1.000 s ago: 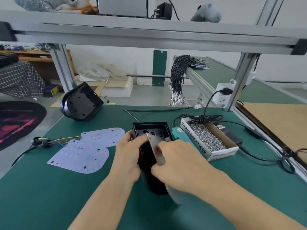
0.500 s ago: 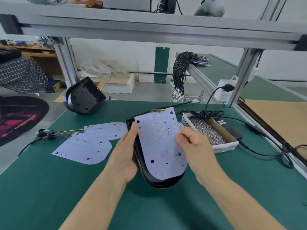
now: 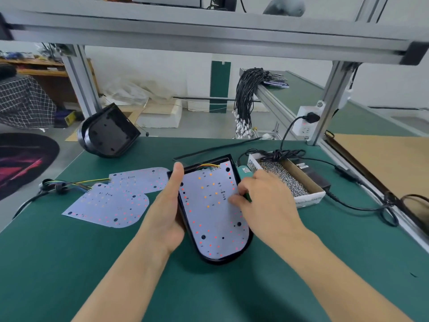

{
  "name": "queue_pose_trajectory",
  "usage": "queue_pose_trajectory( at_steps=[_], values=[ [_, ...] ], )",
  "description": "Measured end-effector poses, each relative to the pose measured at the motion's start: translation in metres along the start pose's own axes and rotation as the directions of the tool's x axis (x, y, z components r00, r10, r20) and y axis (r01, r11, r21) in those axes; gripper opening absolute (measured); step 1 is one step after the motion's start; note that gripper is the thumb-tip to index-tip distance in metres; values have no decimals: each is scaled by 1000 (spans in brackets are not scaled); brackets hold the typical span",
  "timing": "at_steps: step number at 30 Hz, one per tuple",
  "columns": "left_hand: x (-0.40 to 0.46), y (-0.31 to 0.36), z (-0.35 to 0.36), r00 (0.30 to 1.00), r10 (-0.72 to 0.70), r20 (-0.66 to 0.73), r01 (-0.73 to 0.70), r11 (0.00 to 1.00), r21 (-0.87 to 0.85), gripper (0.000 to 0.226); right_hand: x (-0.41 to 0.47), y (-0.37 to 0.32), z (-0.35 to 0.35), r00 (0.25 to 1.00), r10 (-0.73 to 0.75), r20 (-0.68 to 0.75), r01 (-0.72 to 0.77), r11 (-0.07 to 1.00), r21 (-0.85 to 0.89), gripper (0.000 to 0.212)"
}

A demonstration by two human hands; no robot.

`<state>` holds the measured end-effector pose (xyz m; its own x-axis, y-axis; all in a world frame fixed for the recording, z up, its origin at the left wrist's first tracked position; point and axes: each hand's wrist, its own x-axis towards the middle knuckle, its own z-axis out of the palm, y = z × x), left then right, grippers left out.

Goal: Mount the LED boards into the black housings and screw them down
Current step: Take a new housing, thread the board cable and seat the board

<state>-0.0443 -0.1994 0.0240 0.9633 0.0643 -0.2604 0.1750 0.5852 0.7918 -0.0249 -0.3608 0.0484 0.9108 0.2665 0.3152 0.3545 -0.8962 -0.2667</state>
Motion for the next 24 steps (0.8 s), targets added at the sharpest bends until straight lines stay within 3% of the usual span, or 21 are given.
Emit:
queue_pose_trajectory(
  at_steps=[3,6,11,16,19,24],
  values=[
    [0,0,3,1000,13,20,-14,999,32,58,9,1,-9,997,27,72,-20,995,-103,21],
    [-1,2,5,998,12,66,-18,995,94,52,17,7,-16,995,49,82,-32,981,-193,40],
    [2,3,5,999,13,52,-19,993,120,57,16,19,-9,979,157,130,-178,969,171,58],
    [7,13,4,999,39,36,-44,988,145,57,11,25,12,997,39,71,-69,870,489,34],
    [10,16,4,999,44,29,-50,975,215,50,5,25,23,999,49,20,-51,837,545,34],
    [14,16,5,996,55,-73,-36,971,235,54,1,18,34,995,75,-66,-39,902,429,30]
  ],
)
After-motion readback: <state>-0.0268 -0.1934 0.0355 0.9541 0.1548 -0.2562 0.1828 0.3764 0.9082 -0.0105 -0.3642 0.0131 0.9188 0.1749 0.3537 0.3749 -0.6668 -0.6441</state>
